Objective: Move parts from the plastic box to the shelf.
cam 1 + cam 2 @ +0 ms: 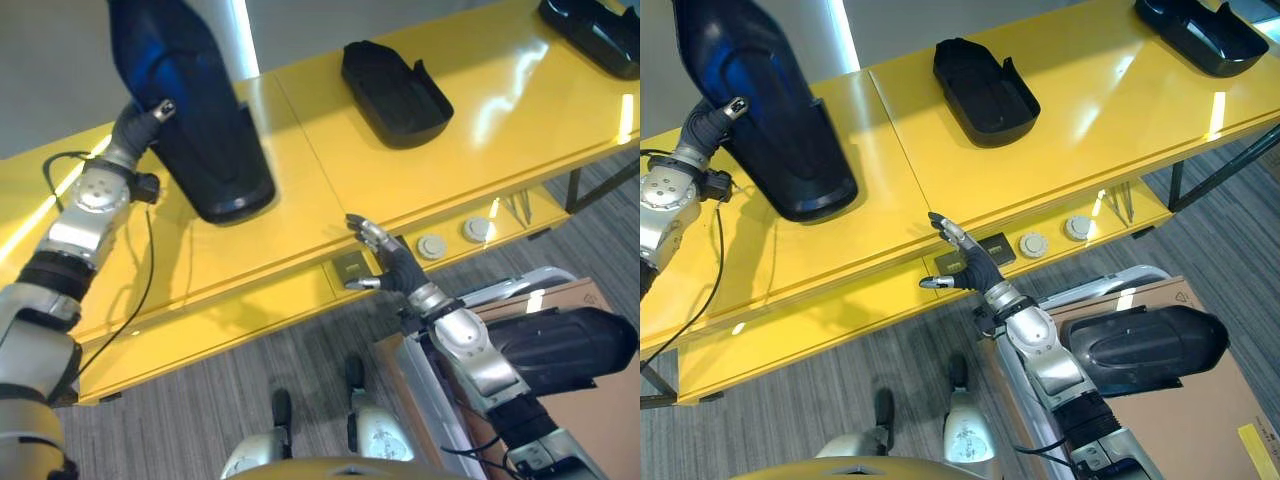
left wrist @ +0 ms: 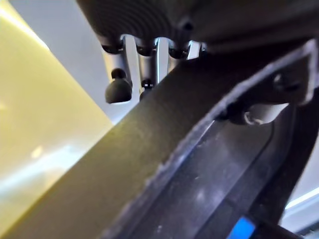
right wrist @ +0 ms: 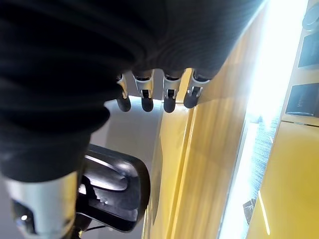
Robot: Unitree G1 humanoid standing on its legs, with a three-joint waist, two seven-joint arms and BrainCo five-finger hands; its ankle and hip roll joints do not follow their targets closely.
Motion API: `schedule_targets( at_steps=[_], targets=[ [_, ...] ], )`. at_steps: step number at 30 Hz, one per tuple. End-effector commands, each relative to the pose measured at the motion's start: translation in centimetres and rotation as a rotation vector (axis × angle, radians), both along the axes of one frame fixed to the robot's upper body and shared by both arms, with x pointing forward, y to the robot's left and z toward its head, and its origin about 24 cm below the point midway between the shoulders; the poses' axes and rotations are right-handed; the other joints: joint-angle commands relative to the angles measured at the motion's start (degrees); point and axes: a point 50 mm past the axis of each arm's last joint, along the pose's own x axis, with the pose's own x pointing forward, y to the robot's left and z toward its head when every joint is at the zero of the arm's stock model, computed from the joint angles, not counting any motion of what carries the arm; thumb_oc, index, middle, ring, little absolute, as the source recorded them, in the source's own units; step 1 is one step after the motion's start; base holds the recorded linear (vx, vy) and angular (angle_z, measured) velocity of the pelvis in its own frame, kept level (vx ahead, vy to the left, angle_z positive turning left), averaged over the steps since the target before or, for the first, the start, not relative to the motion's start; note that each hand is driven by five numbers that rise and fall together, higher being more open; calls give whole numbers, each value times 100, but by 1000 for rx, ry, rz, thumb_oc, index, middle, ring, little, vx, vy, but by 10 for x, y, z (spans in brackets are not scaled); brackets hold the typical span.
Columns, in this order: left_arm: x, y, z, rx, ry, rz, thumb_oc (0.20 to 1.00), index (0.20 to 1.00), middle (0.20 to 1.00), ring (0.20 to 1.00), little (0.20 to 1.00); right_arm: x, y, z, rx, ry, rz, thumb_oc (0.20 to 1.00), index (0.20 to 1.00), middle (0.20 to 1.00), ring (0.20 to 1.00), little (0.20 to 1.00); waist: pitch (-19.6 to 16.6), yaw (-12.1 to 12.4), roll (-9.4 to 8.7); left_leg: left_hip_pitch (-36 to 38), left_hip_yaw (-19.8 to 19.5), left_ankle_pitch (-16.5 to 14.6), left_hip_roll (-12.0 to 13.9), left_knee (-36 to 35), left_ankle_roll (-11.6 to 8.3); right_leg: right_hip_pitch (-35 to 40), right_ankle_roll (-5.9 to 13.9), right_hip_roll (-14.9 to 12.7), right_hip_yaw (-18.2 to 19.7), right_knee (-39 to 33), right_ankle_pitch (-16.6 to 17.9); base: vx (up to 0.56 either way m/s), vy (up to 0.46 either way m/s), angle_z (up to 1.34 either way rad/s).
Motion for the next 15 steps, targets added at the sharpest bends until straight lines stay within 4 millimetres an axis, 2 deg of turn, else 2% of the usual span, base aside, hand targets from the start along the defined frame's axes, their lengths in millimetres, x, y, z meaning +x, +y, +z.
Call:
schedule_targets(
  at_steps=[1, 2, 5, 10, 15],
  targets=[
    [-8, 19, 73, -19, -169, 7, 200, 200, 200, 200, 200, -33, 13, -58, -95, 291, 146, 1000, 1000, 1000, 1000, 1000, 241, 150, -29, -486, -276, 310, 332, -170, -393, 617, 620, -410, 72, 14, -750, -32, 5, -2],
    [-9, 26, 70, 6, -136, 20, 200, 200, 200, 200, 200, -34, 13, -59, -93, 298, 151, 1000, 1000, 1000, 1000, 1000, 252, 152, -31, -500, -268, 315, 334, -170, -394, 599, 628, -413, 76, 14, -740, 0, 0, 0],
    [-9, 27, 59, 30, -83, 11, 200, 200, 200, 200, 200, -33, 13, -60, -92, 304, 154, 1000, 1000, 1000, 1000, 1000, 302, 171, -48, -544, -276, 340, 322, -170, -397, 562, 632, -412, 81, 14, -720, 0, 0, 0],
    [-5, 15, 42, 80, -14, -49, 200, 200, 200, 200, 200, -28, 14, -56, -104, 285, 160, 1000, 1000, 1000, 1000, 1000, 382, 183, -67, -637, -304, 377, 299, -170, -410, 512, 637, -424, 33, 14, -686, -8, -1, 0],
    [2, 6, 42, 112, 3, -68, 200, 200, 200, 200, 200, -25, 18, -52, -87, 267, 165, 1000, 1000, 1000, 1000, 1000, 426, 165, -76, -700, -273, 389, 288, -170, -410, 447, 649, -428, 57, 14, -650, 0, 0, 0]
  ],
)
